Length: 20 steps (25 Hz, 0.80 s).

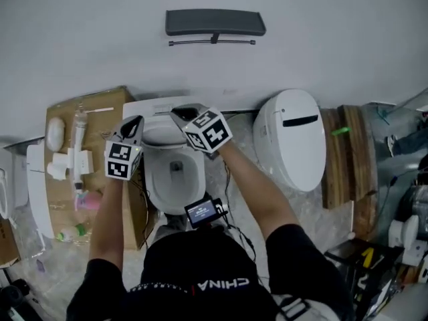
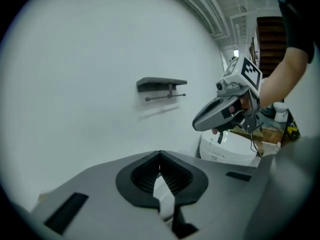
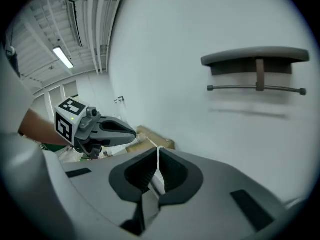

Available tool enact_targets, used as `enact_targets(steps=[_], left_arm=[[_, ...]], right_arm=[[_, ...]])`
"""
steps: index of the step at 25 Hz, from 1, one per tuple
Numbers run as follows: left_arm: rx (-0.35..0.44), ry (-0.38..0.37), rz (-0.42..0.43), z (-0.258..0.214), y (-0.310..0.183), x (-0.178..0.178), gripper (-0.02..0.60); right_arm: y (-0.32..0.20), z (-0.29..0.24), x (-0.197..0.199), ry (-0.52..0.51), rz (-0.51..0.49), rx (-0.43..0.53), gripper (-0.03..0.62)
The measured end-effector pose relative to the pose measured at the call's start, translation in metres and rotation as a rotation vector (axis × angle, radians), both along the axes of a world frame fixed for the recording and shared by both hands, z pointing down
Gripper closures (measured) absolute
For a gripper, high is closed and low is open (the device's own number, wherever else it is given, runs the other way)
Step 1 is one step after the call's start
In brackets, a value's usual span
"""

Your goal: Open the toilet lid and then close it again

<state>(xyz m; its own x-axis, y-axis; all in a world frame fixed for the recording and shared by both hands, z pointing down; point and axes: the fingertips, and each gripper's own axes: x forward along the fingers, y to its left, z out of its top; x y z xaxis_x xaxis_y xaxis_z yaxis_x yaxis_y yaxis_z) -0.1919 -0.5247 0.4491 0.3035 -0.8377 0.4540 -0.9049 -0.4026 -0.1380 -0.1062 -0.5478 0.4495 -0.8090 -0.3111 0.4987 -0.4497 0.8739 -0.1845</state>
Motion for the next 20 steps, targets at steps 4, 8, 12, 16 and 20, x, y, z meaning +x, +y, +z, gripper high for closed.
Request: enact_targets(steps=[4, 8, 12, 16, 20], left_arm=[[0.025, 0.066, -0.042, -0.009, 0.037, -0.001, 0.572], [0.006, 0.096, -0.064, -0.005, 0.063, 0.003, 0.572], [0.010, 0.102, -0.063, -0.013, 0.069, 0.012, 0.572], [0.025, 0.123, -0.080, -0.026, 0.081, 0.022, 0.572], [0.036, 0.197, -0.101, -0.042, 0.103, 0.034, 0.572]], right_arm=[[0.031, -0.009, 0.030, -0.009, 0.070, 0.054, 0.579], [0.048, 0.002, 0.050, 0.010, 0.111, 0.051, 0.580], [0.047, -0.006, 0.061, -0.037, 0.143, 0.027, 0.580], [0.057, -0.003, 0.068, -0.024, 0.100, 0.025, 0.580], [0.063, 0.001, 0.074, -0.041, 0.064, 0.006, 0.580]])
